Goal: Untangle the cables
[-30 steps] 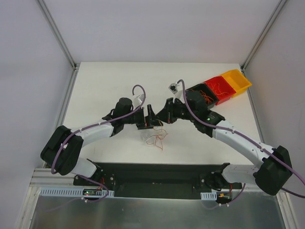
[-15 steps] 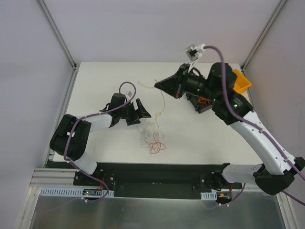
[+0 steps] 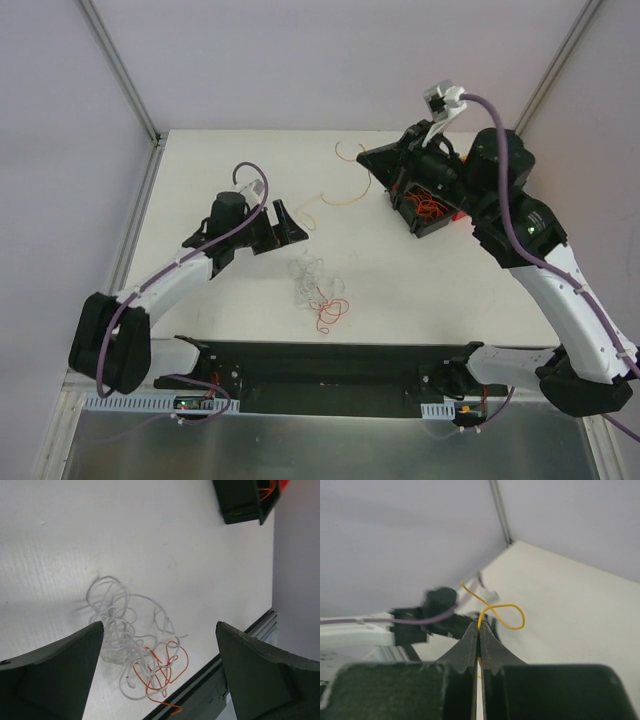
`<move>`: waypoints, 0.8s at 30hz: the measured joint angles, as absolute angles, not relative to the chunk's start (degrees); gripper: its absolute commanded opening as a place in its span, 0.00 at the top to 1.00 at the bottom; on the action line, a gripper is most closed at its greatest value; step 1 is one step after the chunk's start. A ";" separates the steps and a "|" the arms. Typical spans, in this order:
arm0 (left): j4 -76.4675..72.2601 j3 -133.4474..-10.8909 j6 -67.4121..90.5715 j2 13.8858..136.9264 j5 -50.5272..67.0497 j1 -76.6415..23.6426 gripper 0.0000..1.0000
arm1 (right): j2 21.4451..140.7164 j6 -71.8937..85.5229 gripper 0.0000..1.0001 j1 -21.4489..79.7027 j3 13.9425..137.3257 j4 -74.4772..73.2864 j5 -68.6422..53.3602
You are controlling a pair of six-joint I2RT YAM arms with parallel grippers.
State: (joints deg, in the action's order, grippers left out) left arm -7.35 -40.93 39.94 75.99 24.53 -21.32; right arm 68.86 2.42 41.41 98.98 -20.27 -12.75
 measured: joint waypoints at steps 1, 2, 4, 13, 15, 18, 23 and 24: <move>-6.37 -41.17 39.51 73.43 24.62 -21.32 0.02 | 68.20 1.41 1.00 41.25 96.44 -20.91 -10.83; -5.08 -41.82 39.05 71.05 24.91 -21.32 0.01 | 67.35 0.45 1.00 41.01 93.67 -21.87 -8.64; -2.39 -44.38 37.87 67.83 26.06 -21.32 0.01 | 65.67 -0.99 1.00 40.21 88.64 -23.88 -4.69; 6.55 -71.33 29.21 68.75 38.39 -21.32 0.01 | 61.89 -2.22 1.00 22.22 76.03 -28.21 7.07; 7.29 -73.52 26.52 69.08 39.03 -21.32 0.01 | 62.22 -2.26 1.00 17.82 76.05 -27.83 9.30; 9.37 -73.32 23.00 70.04 38.79 -21.32 0.01 | 64.16 -2.42 1.00 12.19 76.93 -26.92 12.32; 12.45 -69.04 19.90 71.90 38.57 -20.86 0.01 | 72.82 -2.50 1.00 4.16 82.56 -23.49 13.69; 13.26 -68.05 19.42 71.88 38.33 -20.75 0.01 | 74.83 -2.63 1.00 2.87 83.64 -22.28 13.91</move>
State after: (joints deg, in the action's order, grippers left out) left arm 13.26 -68.05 19.42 71.88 38.33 -20.75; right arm 74.83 -2.63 2.87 83.64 -22.28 13.91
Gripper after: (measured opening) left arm 0.990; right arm 0.010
